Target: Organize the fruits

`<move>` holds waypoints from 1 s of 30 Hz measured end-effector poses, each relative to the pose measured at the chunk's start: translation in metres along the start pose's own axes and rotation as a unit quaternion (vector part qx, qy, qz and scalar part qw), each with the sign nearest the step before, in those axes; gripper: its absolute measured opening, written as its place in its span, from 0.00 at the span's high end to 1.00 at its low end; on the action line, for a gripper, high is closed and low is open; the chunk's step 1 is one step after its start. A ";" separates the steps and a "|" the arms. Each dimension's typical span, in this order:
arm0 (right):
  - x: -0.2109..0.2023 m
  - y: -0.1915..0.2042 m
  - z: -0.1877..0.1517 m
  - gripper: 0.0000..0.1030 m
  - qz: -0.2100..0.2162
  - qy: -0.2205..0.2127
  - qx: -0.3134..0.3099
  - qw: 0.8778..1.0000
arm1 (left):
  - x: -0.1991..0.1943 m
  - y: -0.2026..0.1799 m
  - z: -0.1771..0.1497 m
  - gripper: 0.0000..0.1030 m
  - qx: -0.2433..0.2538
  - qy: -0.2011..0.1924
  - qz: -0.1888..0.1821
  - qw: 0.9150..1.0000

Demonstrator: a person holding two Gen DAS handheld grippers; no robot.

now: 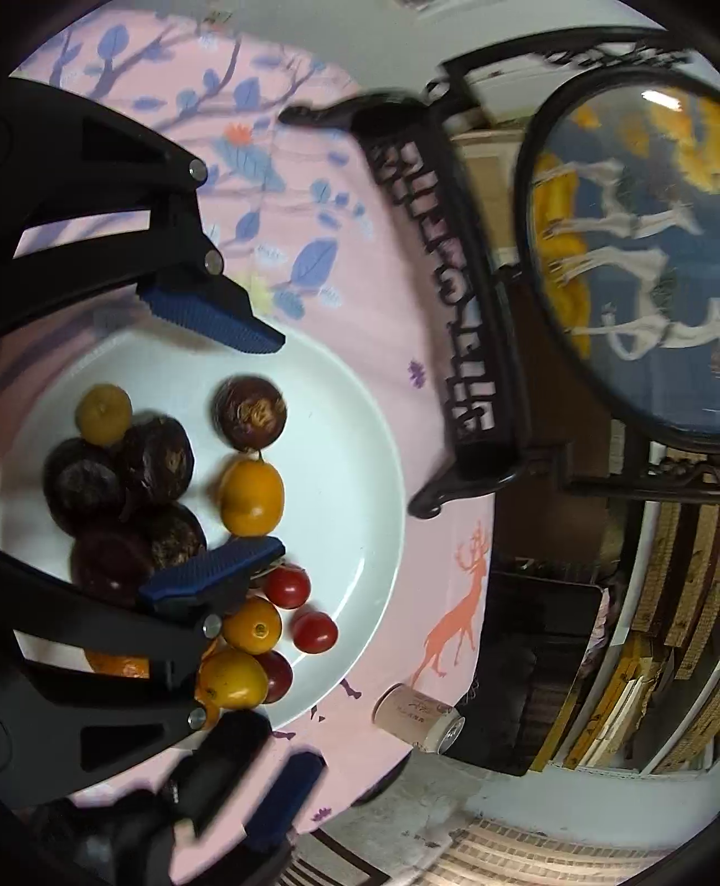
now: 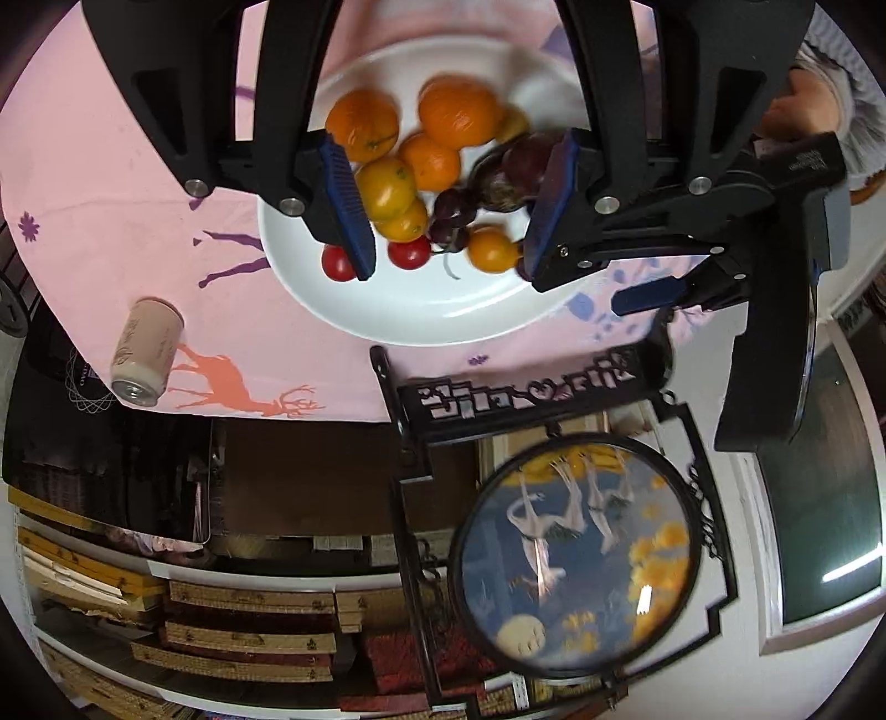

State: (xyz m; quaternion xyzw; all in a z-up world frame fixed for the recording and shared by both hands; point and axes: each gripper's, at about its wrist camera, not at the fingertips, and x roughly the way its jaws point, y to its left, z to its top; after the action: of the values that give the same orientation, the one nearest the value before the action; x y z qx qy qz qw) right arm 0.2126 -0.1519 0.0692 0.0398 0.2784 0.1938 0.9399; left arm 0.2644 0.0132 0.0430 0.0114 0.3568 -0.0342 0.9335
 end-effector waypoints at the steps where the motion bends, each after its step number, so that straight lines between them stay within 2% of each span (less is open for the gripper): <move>1: -0.008 0.000 -0.002 0.45 0.002 0.000 0.004 1.000 | -0.008 -0.002 0.000 0.27 0.004 -0.007 0.007 1.000; 4: -0.028 -0.003 -0.017 0.43 0.002 -0.001 0.017 1.000 | -0.037 -0.009 -0.007 0.16 0.011 -0.034 0.024 0.999; 6: -0.036 -0.007 -0.028 0.34 -0.005 0.002 0.023 1.000 | -0.058 -0.016 -0.024 0.12 0.022 -0.050 0.035 0.998; 11: -0.055 -0.020 -0.069 0.33 -0.037 0.026 0.034 0.998 | -0.087 -0.026 -0.073 0.05 0.040 -0.059 0.051 0.996; 13: -0.063 -0.024 -0.084 0.22 -0.046 0.031 0.041 0.998 | -0.090 -0.033 -0.093 0.04 0.051 -0.046 0.051 0.996; 14: -0.065 -0.025 -0.089 0.10 -0.050 0.031 0.044 0.997 | -0.091 -0.036 -0.100 0.04 0.057 -0.039 0.050 0.996; 15: -0.069 -0.026 -0.093 0.07 -0.054 0.029 0.047 0.997 | -0.093 -0.041 -0.109 0.03 0.067 -0.030 0.050 0.996; 19: -0.087 -0.026 -0.097 0.03 -0.077 0.002 0.051 0.996 | -0.100 -0.049 -0.127 0.02 0.072 -0.016 0.059 0.995; 26: -0.105 -0.021 -0.100 0.02 -0.090 -0.040 0.053 0.994 | -0.127 -0.046 -0.131 0.02 0.051 -0.055 0.053 0.996; 30: -0.112 -0.013 -0.100 0.01 -0.105 -0.067 0.043 0.991 | -0.128 -0.044 -0.129 0.02 0.048 -0.054 0.049 0.996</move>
State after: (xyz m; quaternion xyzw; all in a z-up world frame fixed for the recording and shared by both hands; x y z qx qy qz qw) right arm 0.0769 -0.2105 0.0393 0.0631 0.2259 0.0791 0.9689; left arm 0.0800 -0.0174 0.0327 0.0713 0.3026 -0.0063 0.9504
